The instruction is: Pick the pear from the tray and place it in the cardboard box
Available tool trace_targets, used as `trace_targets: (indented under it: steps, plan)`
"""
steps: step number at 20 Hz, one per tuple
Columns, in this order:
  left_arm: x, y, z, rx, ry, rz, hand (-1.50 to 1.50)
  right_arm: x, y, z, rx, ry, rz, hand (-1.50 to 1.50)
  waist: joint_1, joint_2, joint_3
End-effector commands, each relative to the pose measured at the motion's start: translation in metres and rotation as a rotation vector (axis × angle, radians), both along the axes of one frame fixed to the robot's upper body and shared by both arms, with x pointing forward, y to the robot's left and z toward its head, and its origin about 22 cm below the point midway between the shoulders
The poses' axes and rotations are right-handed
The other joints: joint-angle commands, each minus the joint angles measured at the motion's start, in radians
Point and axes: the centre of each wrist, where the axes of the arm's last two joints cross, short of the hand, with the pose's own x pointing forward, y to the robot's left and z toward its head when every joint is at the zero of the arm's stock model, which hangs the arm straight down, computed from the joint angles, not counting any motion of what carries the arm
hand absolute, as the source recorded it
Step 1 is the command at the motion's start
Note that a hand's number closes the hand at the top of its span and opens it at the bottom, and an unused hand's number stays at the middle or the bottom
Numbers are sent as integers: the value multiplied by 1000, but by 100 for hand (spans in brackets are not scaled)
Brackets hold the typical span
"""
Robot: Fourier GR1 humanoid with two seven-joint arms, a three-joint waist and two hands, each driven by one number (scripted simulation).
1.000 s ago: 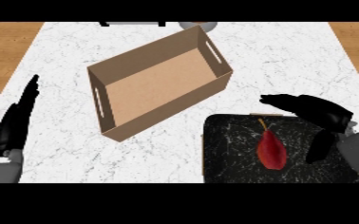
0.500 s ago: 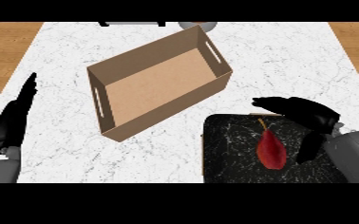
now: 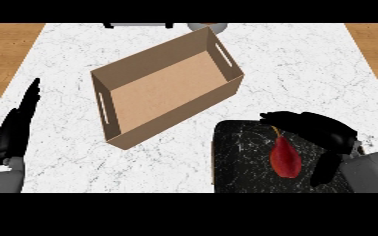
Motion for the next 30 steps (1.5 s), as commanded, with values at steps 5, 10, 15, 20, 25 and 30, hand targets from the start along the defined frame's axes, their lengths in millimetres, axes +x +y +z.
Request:
trace_targets:
  steps: [5, 10, 15, 20, 25, 30]
  plan:
    - [7, 13, 1, -1, 1, -3, 0, -9, 29, 18, -77, 1, 18, -150, -1, 0, 0]
    - [-5, -12, -4, -14, -3, -7, 0, -19, 26, -15, -155, 34, -30, -150, 4, 1, 0]
    - [-3, 11, -8, -12, 0, -13, 0, -12, 44, -37, -172, 32, -51, -150, 5, 2, 0]
    - [1, -17, 0, -20, 9, -15, 0, 3, 49, -43, -104, -186, -75, 150, 12, 2, 1]
    - [-4, 6, -1, -9, 0, 10, 0, -10, 48, -34, -119, -268, -232, 150, 1, -1, 0]
    - [-7, 16, -3, 0, 18, 41, 0, -36, 70, -62, -192, -215, -767, 150, -35, -14, -1]
